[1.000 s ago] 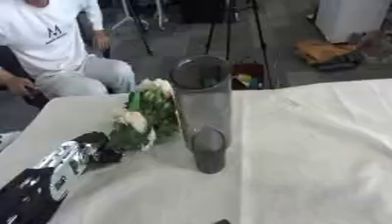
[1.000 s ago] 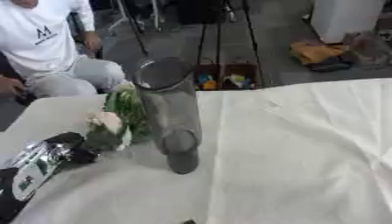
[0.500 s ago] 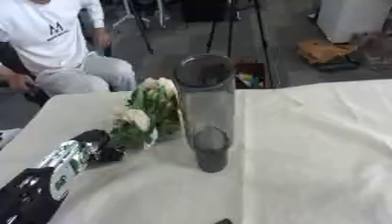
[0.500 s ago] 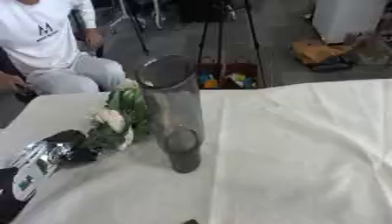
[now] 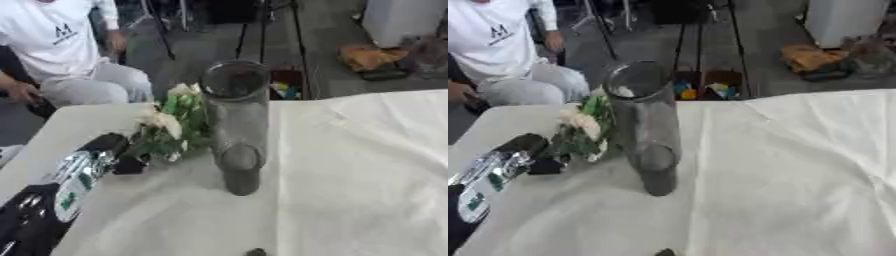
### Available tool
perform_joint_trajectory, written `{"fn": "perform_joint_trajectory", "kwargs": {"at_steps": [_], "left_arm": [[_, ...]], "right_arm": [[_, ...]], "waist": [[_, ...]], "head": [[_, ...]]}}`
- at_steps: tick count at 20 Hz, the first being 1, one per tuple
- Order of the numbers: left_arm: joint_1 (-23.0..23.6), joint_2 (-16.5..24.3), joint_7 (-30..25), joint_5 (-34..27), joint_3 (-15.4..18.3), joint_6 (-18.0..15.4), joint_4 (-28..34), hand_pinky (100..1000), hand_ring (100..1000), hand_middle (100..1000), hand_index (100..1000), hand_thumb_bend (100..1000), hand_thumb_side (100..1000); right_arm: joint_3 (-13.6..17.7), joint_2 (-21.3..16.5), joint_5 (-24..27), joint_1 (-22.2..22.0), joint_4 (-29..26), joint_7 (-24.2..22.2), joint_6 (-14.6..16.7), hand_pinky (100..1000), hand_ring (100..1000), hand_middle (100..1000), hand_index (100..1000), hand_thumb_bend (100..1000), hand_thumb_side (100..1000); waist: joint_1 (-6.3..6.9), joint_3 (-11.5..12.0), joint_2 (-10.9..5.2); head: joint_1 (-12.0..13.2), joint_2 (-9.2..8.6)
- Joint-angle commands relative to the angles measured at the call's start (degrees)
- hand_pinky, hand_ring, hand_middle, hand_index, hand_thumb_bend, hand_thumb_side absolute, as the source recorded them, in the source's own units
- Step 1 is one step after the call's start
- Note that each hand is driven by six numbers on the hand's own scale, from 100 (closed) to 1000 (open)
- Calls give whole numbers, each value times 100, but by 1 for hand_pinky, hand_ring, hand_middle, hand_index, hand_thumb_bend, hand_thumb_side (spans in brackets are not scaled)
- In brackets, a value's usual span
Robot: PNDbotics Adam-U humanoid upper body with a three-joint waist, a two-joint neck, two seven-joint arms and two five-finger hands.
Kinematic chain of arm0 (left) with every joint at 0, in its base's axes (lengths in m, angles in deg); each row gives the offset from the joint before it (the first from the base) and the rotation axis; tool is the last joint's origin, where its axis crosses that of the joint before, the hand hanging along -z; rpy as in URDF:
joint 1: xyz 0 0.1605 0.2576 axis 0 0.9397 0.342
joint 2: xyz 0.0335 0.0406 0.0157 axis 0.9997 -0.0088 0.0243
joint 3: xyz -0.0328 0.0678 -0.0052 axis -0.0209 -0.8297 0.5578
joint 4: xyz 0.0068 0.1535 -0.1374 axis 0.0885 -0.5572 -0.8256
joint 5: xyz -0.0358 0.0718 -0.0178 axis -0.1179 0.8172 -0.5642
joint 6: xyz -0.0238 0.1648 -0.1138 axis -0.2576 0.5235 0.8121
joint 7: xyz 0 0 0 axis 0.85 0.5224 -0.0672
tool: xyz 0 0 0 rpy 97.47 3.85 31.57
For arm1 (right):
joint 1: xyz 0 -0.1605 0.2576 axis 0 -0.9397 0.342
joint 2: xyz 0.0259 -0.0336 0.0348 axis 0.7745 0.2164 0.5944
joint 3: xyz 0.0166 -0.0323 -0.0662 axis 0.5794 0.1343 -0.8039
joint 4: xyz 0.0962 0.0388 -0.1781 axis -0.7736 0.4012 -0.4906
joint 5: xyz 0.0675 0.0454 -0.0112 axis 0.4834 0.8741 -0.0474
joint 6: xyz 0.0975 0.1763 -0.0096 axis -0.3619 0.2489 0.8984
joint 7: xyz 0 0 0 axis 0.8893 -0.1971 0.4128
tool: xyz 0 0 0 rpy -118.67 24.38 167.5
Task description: Arrange flowers into the vase.
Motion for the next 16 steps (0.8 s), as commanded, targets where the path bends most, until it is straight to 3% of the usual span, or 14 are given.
{"fn": "perform_joint_trajectory", "kwargs": {"at_steps": [1,8,16], "left_arm": [[-128,323,15,-173,143,132,275,100,100,100,100,100,631],[-136,427,156,-674,417,415,605,100,100,100,100,100,667],[-254,469,589,-1348,866,674,1172,100,100,100,100,100,797]], "right_arm": [[17,-105,-24,19,-105,-1,-1,619,729,645,715,100,1000],[25,-91,-12,13,-105,-10,31,618,729,644,715,100,1000],[29,-49,-13,5,-105,-44,14,618,729,644,716,100,1000]], "waist": [[-27,7,-140],[-62,2,-122],[-90,-14,-94]], "head": [[-10,42],[-19,38],[53,13]]}}
